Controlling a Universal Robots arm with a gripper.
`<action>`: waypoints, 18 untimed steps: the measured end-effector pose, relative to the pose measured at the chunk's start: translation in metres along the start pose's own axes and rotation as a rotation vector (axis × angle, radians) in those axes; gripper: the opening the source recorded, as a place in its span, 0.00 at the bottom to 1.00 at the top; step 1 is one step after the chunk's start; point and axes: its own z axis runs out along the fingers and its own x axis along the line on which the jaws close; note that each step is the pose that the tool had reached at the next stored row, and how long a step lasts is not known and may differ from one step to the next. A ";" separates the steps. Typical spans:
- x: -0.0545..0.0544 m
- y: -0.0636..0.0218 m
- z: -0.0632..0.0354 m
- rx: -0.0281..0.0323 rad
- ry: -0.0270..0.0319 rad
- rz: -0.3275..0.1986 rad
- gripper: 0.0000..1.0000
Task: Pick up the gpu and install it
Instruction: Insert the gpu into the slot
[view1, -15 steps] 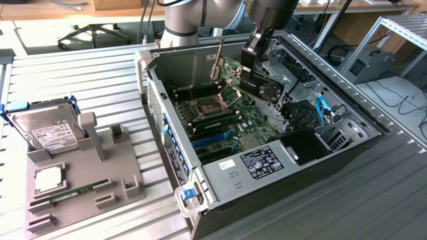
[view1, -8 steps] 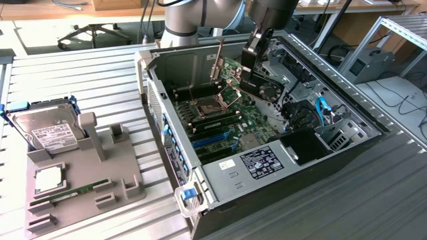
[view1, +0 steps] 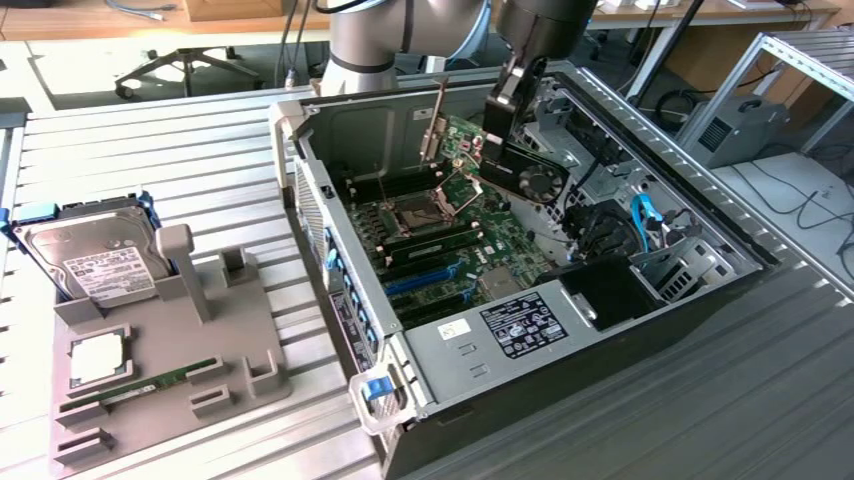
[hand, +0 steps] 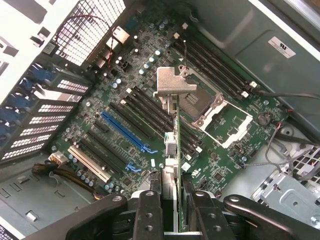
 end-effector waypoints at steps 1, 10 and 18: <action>0.000 0.0000 0.0000 0.0001 0.0000 -0.002 0.27; 0.000 0.0000 0.0000 0.0009 0.0003 -0.019 0.27; 0.000 0.0000 0.0000 0.0017 0.0006 -0.034 0.27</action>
